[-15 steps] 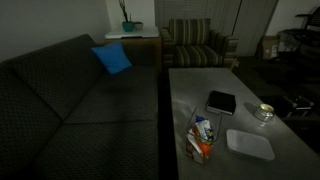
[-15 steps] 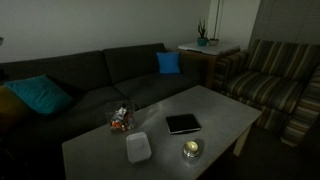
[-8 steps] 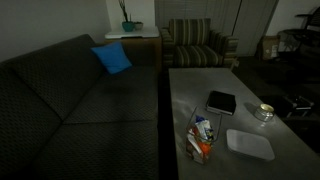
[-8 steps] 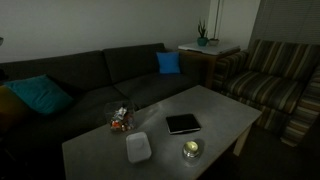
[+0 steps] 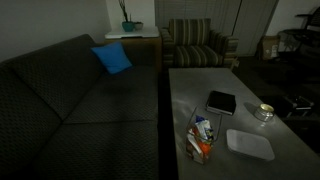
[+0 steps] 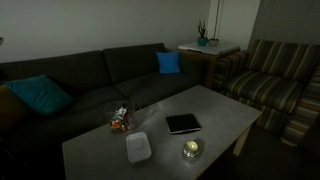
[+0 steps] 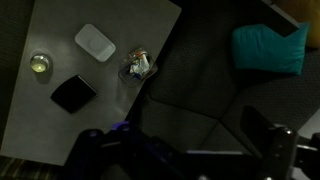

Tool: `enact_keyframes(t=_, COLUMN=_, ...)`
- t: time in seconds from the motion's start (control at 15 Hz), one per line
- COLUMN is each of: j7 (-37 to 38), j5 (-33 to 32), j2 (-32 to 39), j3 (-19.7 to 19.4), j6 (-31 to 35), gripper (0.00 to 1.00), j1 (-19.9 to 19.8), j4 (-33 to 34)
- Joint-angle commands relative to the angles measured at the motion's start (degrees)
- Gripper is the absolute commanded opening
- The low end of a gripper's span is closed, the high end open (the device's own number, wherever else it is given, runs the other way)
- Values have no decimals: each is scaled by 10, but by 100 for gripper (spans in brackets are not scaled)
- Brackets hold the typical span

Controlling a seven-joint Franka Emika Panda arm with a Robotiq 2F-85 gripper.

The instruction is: Put the white lid on top of the clear container

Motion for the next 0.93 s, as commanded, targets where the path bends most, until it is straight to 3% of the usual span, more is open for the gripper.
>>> enact_keyframes(t=0.0, j7=-37, j5=28, j2=38, j3=-18, j6=93, gripper=100, j1=-11, j4=-49)
enact_keyframes(t=0.2, j7=-60, j5=29, j2=82, j3=-26, j6=185, gripper=100, j1=-11, j4=-94)
enact_keyframes(t=0.33, j7=-111, j5=80, j2=123, j3=-52, j6=209, gripper=100, j1=12, j4=-109)
enact_keyframes(t=0.4, j7=-150, j5=131, j2=142, j3=-70, j6=201, gripper=100, j1=25, j4=-109)
enact_keyframes(t=0.47, j7=-95, j5=78, j2=108, j3=-36, j6=189, gripper=100, j1=-1, j4=-106)
enact_keyframes(t=0.6, j7=-135, j5=116, j2=137, j3=-50, j6=192, gripper=100, j1=4, j4=-109)
enact_keyframes(t=0.87, j7=-140, j5=122, j2=142, j3=-53, j6=192, gripper=100, j1=7, j4=-107)
